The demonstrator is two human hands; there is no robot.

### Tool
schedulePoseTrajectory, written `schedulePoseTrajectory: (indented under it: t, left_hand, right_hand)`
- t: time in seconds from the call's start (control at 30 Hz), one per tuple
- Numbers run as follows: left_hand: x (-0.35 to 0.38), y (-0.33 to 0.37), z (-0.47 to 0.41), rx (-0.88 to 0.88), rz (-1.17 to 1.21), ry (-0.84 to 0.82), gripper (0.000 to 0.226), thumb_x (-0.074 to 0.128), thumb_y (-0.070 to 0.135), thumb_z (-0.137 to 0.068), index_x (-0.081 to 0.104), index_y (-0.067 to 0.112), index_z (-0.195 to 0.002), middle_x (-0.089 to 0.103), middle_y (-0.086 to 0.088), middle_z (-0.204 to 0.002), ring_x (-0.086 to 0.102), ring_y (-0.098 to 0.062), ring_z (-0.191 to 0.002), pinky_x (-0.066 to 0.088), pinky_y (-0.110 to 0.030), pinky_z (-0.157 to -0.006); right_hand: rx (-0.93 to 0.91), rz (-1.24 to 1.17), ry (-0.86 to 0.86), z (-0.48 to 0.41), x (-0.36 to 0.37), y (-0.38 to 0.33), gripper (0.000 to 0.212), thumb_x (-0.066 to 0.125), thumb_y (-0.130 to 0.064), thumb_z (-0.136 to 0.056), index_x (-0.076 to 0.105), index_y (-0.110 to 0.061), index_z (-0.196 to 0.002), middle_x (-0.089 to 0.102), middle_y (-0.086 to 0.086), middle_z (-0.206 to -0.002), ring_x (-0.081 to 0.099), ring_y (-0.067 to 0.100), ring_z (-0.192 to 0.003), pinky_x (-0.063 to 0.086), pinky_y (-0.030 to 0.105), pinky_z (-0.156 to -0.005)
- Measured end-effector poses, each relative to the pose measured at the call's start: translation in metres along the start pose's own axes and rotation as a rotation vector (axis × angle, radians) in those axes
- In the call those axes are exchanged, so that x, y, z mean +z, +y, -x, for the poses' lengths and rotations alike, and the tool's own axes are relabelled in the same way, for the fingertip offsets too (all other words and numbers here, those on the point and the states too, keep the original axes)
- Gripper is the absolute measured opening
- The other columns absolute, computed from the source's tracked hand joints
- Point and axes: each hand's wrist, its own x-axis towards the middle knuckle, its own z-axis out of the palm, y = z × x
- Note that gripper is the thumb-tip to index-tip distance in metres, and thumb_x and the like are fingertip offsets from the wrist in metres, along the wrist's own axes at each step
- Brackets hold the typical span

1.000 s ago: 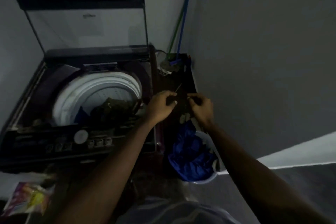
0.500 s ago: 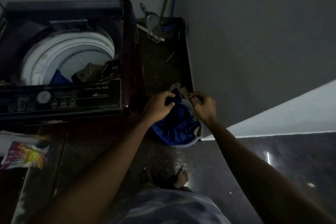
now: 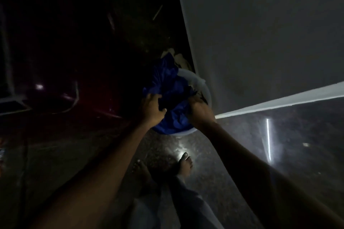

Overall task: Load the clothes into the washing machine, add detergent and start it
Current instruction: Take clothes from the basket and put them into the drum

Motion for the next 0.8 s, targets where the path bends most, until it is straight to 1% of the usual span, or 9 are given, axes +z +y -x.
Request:
schedulePoseTrajectory:
  t: [0.1,0.17,0.23,0.3,0.4,0.53,0.67,0.73,0.8]
  left_hand:
    - [0.040,-0.034,-0.044,-0.141,-0.081,-0.005,0.085,0.064,0.030,-0.092,0.008,0.020,-0.156,0.010,-0.018,-0.160,0.021,-0.043,-0.143,0.028,-0.051,-0.115]
    - [0.062,-0.053,-0.069,-0.171,-0.086,0.046,0.095,0.066,0.029,-0.091,-0.003,0.018,-0.156,0.007,-0.019,-0.160,0.021,-0.044,-0.142,0.030,-0.054,-0.113]
    - [0.074,-0.063,-0.085,-0.215,-0.071,0.105,0.096,0.070,0.027,-0.088,0.003,0.012,-0.156,0.013,-0.020,-0.159,0.029,-0.044,-0.139,0.035,-0.054,-0.109]
    - [0.080,-0.067,-0.093,-0.236,-0.161,0.156,0.078,0.068,0.026,-0.090,0.023,0.006,-0.151,0.030,-0.021,-0.152,0.040,-0.042,-0.132,0.041,-0.051,-0.101]
    - [0.079,-0.074,-0.098,-0.193,-0.277,0.220,0.036,0.057,0.023,-0.097,0.053,0.005,-0.128,0.051,-0.019,-0.132,0.054,-0.040,-0.114,0.045,-0.049,-0.086]
    - [0.080,-0.078,-0.097,-0.152,-0.137,0.135,0.025,0.050,0.023,-0.100,0.060,0.002,-0.112,0.047,-0.018,-0.127,0.048,-0.040,-0.112,0.043,-0.047,-0.094]
    - [0.067,-0.054,-0.076,-0.075,0.171,0.096,0.019,0.051,0.024,-0.100,0.057,0.006,-0.104,0.050,-0.018,-0.118,0.051,-0.038,-0.107,0.040,-0.036,-0.085]
    - [0.052,-0.032,-0.060,-0.079,0.469,0.052,0.011,0.050,0.019,-0.101,0.054,0.011,-0.094,0.055,-0.013,-0.099,0.056,-0.037,-0.099,0.039,-0.033,-0.076]
    - [0.032,-0.006,-0.045,-0.090,0.657,0.020,0.012,0.051,0.027,-0.098,0.054,0.018,-0.091,0.060,-0.013,-0.097,0.059,-0.035,-0.099,0.045,-0.039,-0.080]
  right_hand:
    - [-0.030,0.158,-0.035,-0.036,0.048,0.025,0.053,0.060,-0.029,-0.085,0.046,-0.012,-0.133,0.044,0.012,-0.136,0.047,0.037,-0.120,0.045,0.045,-0.092]
    - [-0.035,0.229,-0.077,-0.057,0.075,0.041,0.057,0.056,-0.032,-0.087,0.040,-0.014,-0.138,0.035,0.012,-0.144,0.037,0.037,-0.130,0.038,0.047,-0.099]
    - [-0.012,0.272,-0.163,-0.075,0.096,0.052,0.068,0.056,-0.036,-0.088,0.027,-0.018,-0.147,0.024,0.011,-0.152,0.025,0.035,-0.138,0.028,0.050,-0.107]
    - [0.033,0.317,-0.222,-0.090,0.114,0.062,0.075,0.056,-0.037,-0.089,0.016,-0.021,-0.151,0.026,0.009,-0.153,0.024,0.035,-0.138,0.021,0.052,-0.110]
    - [0.081,0.368,-0.297,-0.101,0.128,0.069,0.054,0.054,-0.030,-0.092,0.039,-0.015,-0.141,0.045,0.013,-0.142,0.032,0.033,-0.134,0.021,0.050,-0.109]
    - [0.243,-0.023,-0.213,-0.096,0.116,0.056,0.033,0.058,-0.015,-0.086,0.060,0.000,-0.115,0.062,0.023,-0.118,0.056,0.038,-0.115,0.044,0.042,-0.091]
    - [0.288,-0.518,0.027,-0.074,0.084,0.034,0.036,0.048,-0.013,-0.077,0.059,0.010,-0.101,0.063,0.026,-0.094,0.059,0.035,-0.091,0.044,0.041,-0.078]
    - [0.255,-0.710,0.077,-0.058,0.068,0.023,0.029,0.050,-0.002,-0.079,0.061,0.004,-0.104,0.061,0.019,-0.095,0.058,0.029,-0.091,0.045,0.038,-0.078]
    - [0.135,-0.656,0.158,-0.044,0.052,0.015,0.026,0.060,0.003,-0.080,0.065,-0.003,-0.105,0.056,0.018,-0.111,0.055,0.033,-0.106,0.044,0.038,-0.093]
